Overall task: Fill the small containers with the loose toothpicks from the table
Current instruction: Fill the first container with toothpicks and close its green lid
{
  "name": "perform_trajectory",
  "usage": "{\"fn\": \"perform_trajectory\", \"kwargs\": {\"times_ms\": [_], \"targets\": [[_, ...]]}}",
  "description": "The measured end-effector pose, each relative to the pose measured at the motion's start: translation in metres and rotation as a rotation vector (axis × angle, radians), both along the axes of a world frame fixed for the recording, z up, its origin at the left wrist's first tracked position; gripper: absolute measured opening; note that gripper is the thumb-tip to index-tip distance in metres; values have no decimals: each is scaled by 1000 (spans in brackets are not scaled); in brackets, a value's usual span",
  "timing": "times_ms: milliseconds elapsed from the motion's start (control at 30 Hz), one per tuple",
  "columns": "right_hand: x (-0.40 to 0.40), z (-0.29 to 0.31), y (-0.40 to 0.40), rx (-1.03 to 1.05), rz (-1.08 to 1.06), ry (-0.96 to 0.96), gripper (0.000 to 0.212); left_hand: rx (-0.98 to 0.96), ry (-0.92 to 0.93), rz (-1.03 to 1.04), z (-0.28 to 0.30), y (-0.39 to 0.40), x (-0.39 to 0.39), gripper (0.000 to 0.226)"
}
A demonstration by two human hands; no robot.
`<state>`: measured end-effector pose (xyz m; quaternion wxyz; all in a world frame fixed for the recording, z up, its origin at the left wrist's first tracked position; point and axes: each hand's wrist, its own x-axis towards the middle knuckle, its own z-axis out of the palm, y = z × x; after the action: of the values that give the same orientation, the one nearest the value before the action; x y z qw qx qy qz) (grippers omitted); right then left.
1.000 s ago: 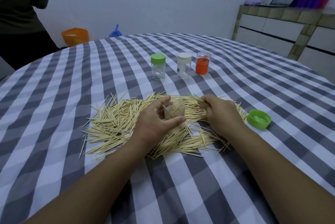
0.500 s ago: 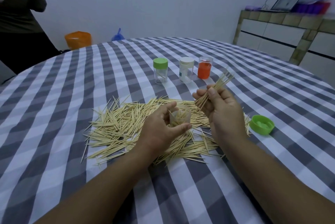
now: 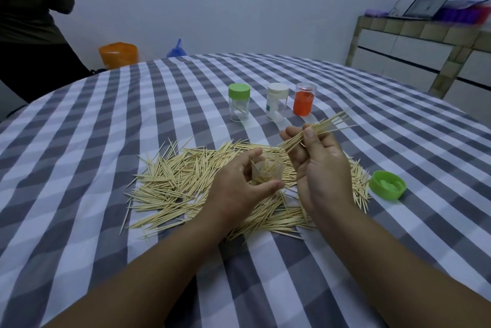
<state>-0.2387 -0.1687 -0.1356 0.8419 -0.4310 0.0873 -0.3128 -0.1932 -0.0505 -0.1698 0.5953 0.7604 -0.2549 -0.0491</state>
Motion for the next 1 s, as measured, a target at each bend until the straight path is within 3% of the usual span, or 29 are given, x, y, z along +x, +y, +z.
{"fn": "perform_trajectory", "kwargs": {"times_ms": [400, 567, 700, 800, 933, 1000], "targets": [[-4, -16, 4, -323, 173, 332, 18, 1, -8, 17, -3, 0, 3, 76], [-2, -16, -4, -427, 131, 382, 12, -6, 5, 6, 0, 1, 2, 76], [-2, -17, -11, -561, 78, 417, 20, -13, 12, -5, 0, 2, 1, 76], [-5, -16, -15, -665, 176, 458, 36, -10, 6, -4, 0, 2, 2, 76], [-6, -18, -20, -760, 308, 519, 95, -10, 12, -13, 1, 2, 2, 76], [-6, -18, -24, -808, 315, 535, 99, -7, 9, -16, 1, 2, 2, 77]]}}
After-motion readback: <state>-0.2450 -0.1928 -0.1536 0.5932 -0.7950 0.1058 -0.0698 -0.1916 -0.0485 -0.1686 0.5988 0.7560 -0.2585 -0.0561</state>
